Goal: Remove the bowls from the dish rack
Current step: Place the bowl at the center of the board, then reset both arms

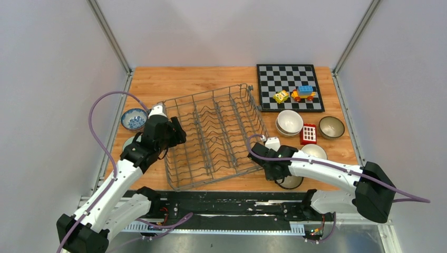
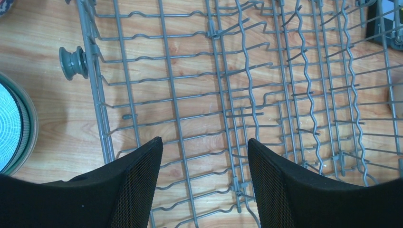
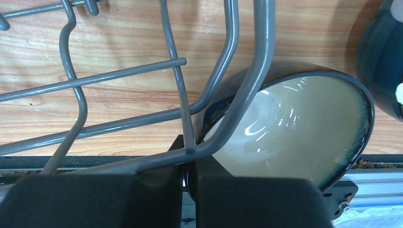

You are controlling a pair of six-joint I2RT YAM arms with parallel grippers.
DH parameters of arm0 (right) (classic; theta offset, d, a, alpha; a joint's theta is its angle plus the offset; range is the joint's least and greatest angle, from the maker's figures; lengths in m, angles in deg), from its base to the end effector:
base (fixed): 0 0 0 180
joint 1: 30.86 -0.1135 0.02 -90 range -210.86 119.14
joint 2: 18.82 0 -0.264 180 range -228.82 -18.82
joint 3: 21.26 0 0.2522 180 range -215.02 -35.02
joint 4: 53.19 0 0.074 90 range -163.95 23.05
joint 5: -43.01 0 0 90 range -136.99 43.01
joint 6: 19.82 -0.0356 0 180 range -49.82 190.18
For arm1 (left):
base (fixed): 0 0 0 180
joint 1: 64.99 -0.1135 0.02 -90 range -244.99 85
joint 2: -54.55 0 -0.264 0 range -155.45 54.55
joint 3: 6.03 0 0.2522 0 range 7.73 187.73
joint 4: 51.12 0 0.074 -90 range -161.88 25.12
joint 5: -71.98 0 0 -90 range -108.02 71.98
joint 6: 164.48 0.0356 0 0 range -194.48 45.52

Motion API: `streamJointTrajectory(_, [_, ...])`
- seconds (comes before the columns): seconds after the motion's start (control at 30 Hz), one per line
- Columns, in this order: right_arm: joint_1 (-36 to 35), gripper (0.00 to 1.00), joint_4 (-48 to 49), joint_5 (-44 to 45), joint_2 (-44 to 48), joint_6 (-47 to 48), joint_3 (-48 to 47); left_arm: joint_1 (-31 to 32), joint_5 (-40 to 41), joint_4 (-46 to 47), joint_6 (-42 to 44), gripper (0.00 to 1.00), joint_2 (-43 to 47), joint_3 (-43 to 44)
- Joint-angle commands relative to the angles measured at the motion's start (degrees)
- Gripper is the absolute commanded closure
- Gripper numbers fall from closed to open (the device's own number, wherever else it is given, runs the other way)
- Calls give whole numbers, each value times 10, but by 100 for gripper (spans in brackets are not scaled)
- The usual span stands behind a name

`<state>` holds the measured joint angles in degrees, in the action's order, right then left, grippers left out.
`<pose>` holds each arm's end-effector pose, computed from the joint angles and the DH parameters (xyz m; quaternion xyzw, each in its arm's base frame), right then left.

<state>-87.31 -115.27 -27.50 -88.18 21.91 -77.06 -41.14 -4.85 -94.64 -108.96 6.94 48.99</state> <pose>0.1198 0.1591 0.1972 -0.0486 0.9769 -0.0050 0.2082 0.1678 -0.0653 0.2770 -0.1338 0.8769 -0.1301 0.4429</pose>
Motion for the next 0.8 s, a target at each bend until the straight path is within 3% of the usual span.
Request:
streamJointTrajectory(0.0, [7,91,3,9,-5,20,9,3,6,1,6,31,3,-6])
streamJointTrajectory(0.17, [7,76,7,-26,15,40,3,3,8,-2,9,31,6,-6])
streamJointTrajectory(0.3, [7,53,5,-58,62,60,-2,3,6,-6,14,31,7,-2])
streamJointTrajectory(0.43, [6,37,-22,-89,111,83,-21,3,-3,-12,23,30,7,5])
streamJointTrajectory(0.6, [3,34,-95,-132,165,157,-108,3,-16,-18,47,25,11,25])
streamJointTrajectory(0.77, [3,34,-74,-132,224,241,-176,3,-21,7,50,17,40,21])
